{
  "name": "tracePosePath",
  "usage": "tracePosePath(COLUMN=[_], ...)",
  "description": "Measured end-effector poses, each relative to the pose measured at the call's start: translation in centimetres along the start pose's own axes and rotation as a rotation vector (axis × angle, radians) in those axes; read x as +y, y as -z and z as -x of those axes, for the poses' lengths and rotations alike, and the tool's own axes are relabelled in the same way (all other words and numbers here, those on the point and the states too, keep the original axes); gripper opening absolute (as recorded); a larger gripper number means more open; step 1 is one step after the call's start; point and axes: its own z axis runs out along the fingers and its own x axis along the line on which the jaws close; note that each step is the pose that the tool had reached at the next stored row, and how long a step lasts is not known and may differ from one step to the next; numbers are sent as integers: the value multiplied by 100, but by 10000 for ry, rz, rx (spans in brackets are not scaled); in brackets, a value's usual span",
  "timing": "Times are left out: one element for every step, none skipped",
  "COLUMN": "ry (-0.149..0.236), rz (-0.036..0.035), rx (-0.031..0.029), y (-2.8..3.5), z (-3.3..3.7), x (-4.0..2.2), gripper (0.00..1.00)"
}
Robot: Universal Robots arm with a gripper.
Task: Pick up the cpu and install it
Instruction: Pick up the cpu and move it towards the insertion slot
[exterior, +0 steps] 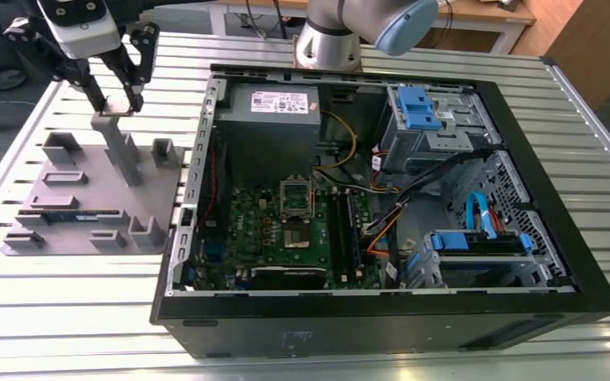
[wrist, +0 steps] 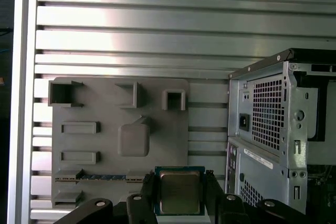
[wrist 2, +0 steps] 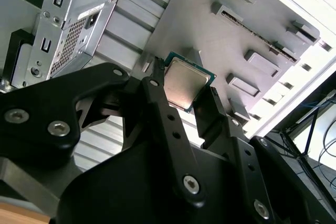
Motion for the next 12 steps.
tracePosePath(ry=[0, 0, 0, 0, 0, 1, 0, 0, 0, 0, 0, 1], rz=[0, 1, 1, 0, -1, -1, -1, -1, -1, -1, -1, 0], rx=[-1, -2, -2, -1, 2, 1, 1, 1, 1, 1, 1, 0], y=[0, 0, 1, 1, 2, 2, 1, 1, 0, -1, -2, -3], z=[0, 0, 0, 0, 5, 15, 33, 55, 81, 115, 148, 183], x=[0, 0, 0, 0, 0, 0, -1, -1, -1, -2, -2, -2], gripper=[47, 47, 47, 47, 47, 47, 47, 47, 47, 47, 47, 47])
